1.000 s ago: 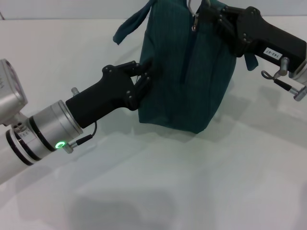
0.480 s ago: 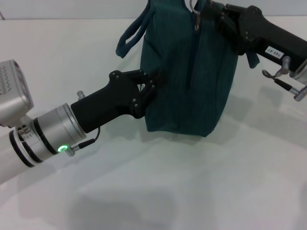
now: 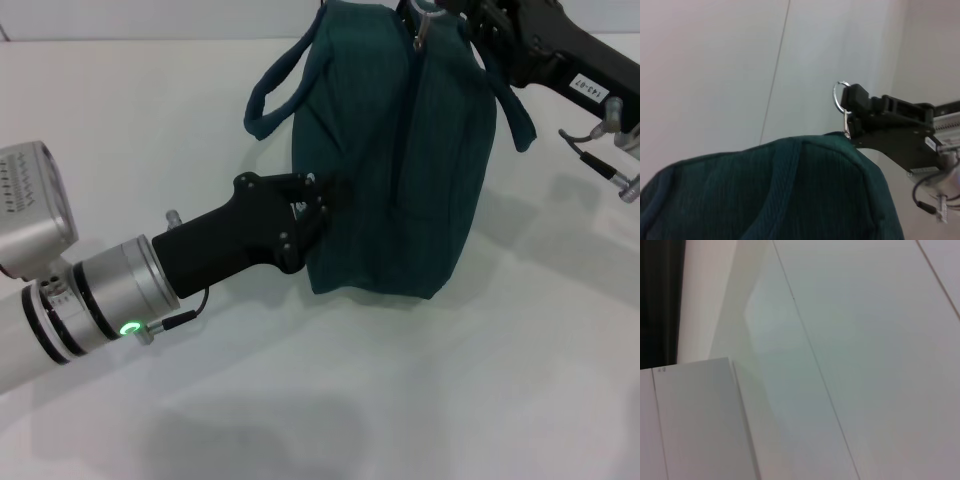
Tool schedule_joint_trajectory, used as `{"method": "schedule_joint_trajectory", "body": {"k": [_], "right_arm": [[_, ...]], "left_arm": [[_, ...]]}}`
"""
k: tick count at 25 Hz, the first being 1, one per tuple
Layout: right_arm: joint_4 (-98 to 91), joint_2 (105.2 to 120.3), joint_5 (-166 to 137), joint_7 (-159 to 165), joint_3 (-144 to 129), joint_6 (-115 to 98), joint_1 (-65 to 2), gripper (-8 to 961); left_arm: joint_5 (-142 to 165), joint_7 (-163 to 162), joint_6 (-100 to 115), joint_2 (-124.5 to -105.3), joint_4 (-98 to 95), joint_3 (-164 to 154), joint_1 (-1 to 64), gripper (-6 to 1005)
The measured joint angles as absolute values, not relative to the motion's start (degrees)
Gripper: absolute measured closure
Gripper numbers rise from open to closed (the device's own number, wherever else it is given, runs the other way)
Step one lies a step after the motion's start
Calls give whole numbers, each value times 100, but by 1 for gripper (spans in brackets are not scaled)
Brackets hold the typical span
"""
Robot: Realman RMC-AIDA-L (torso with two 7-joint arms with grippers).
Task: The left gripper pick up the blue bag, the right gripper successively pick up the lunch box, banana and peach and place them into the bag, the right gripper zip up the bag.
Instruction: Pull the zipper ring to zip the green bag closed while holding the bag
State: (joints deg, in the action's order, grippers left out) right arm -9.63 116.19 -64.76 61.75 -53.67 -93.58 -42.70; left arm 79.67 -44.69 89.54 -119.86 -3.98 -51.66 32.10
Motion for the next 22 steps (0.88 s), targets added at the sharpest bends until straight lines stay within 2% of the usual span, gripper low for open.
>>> {"method": "schedule_joint_trajectory", "body": {"k": [22], "right_arm": [[-993,11617,-6289,6347,-5408,-8657,-4260,913]], "left_arm": [[8976,-4968,9480,-11920,-960,-5236,2847,930]]}}
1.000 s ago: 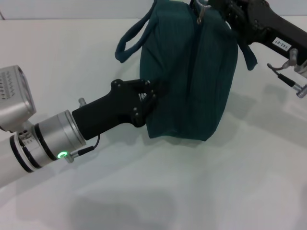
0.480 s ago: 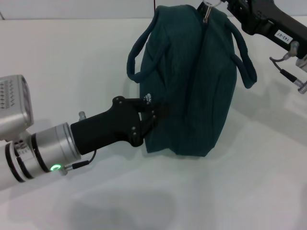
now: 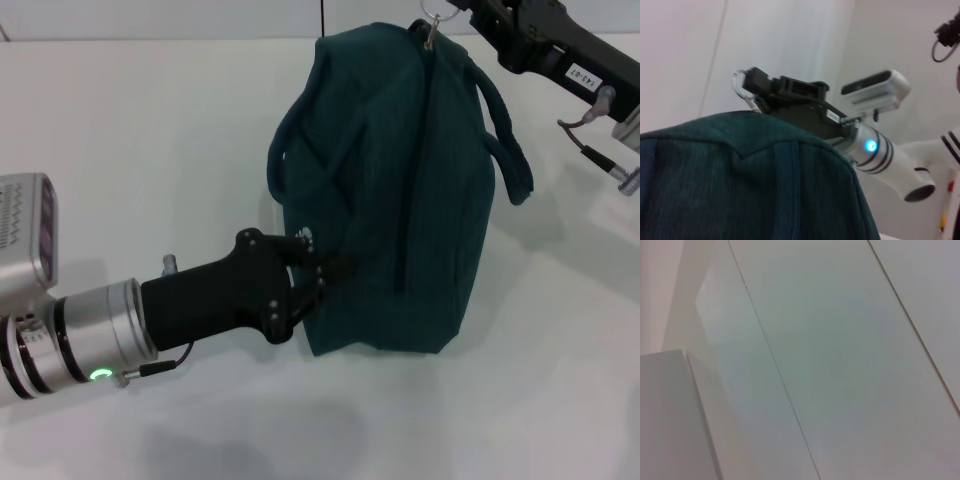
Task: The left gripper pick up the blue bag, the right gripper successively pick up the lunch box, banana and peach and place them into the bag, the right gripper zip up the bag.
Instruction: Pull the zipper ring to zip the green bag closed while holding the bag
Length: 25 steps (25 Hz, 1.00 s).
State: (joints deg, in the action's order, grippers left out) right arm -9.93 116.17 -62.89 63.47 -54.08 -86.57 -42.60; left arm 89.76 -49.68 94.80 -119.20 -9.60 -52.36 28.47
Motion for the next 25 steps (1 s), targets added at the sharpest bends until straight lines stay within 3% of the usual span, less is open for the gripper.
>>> {"method": "schedule_joint_trajectory", "body": {"k": [16,25], "right_arm": [[-974,11619,-6293,6448,-5412,-8168,-4304,909],[-972,11618,-6189,6781,-5365,-8491,-4208,907]], "left_arm": [[9269,-5035,9890,-11821,-1239,-5600,2700,921],[9116,-4993,9293,-11937,-1245,-4553,2357,908]]}}
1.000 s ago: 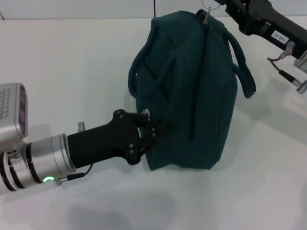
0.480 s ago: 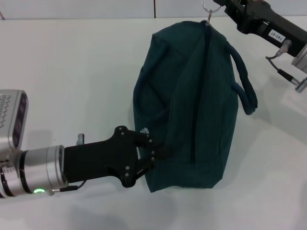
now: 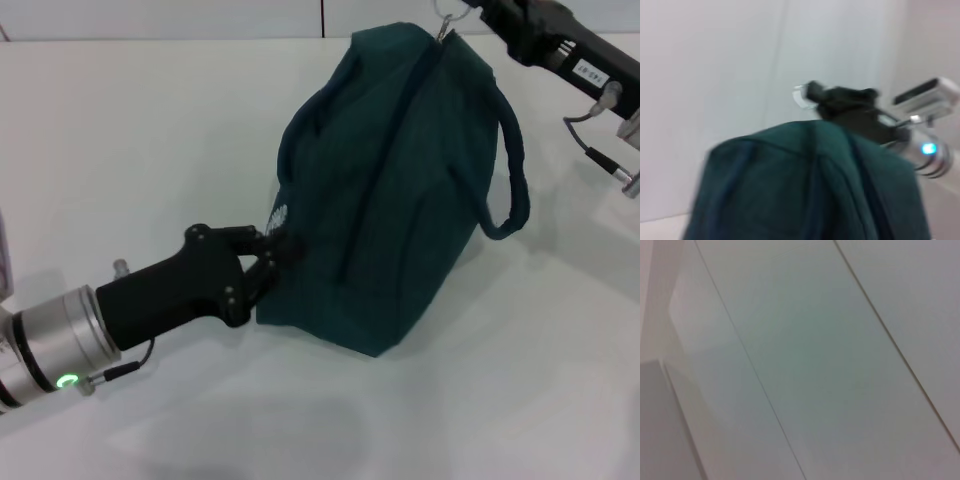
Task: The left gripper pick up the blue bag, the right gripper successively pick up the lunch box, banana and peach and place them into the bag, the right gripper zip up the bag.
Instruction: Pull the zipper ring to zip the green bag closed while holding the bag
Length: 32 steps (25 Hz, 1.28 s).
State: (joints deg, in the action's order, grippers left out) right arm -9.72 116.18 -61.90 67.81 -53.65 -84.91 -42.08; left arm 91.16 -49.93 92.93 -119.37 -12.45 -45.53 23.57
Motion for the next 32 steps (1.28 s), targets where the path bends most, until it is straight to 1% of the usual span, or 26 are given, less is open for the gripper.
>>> {"method": "schedule_joint_trajectory", "body": {"k": [9,16,20,25,30,32], "right_arm": [[-966,11620,-6003,7018,-5399,-8675,-4183,905],[-897,11619,-5993,7095,-5372,-8637,-4148,903],[-895,11619,-5993,7097,-5366,-8627,-4126,902],[-888,11619,-5985,7099,-5362,-8598,-4126,901],[-814,11619,-5938,7101,-5369,-8559,-4168,899],[-777,11620,-5902,7101,-5374,-8543,-4196,899]], "left_arm": [[8436,-4808,9096,-11962,-1249,-4449,2115,895],[7634,-5285,9130,-11941,-1545,-4473,1963,598],[8257,-6822,9004,-11936,-2867,-4498,2050,437],[9465,-9330,8738,-11954,-5227,-4808,2402,386],[10965,-11825,8552,-11947,-7664,-5621,2898,389],[11631,-12902,8588,-11901,-8593,-6125,3172,390]]}}
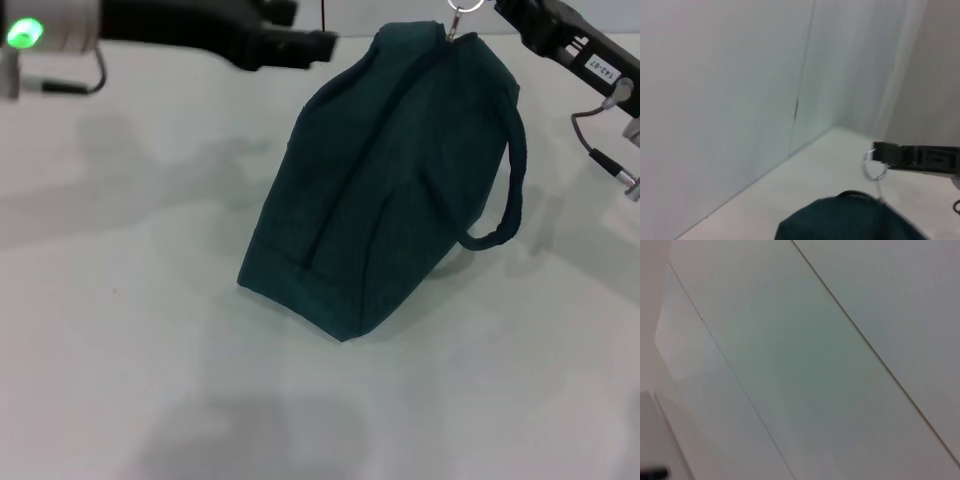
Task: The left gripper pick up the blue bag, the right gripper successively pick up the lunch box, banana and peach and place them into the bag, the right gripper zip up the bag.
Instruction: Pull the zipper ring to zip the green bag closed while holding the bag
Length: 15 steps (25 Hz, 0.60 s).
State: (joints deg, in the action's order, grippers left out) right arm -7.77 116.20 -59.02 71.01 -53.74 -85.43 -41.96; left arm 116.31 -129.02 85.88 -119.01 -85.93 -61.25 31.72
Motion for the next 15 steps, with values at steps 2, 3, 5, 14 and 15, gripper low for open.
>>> {"method": "schedule_joint_trajectory", "body": {"k": [2,3,5,14,15], "right_arm": [[-768,11619,-5893,7102,-5366,-8536,-4199,898],[-768,11620,-5893,7101,-5364,-8534,-4199,898],[-765,11619,-5892,7102,-5369,-8521,-4206,898],[-763,11619,-5892,7102,-5412,-8436,-4284,896],[-759,11619,-5892,7102,-5414,-8426,-4300,895]], "left_arm": [[12293,-13790,8699,-11865,-9215,-6631,3458,391],[12607,-14200,8778,-11861,-9487,-6880,3626,392],[13063,-14839,9016,-11896,-9830,-7161,3922,393],[13249,-16136,9301,-11960,-9976,-7547,4546,398],[13291,-16209,9253,-11960,-9963,-7609,4556,398]]}}
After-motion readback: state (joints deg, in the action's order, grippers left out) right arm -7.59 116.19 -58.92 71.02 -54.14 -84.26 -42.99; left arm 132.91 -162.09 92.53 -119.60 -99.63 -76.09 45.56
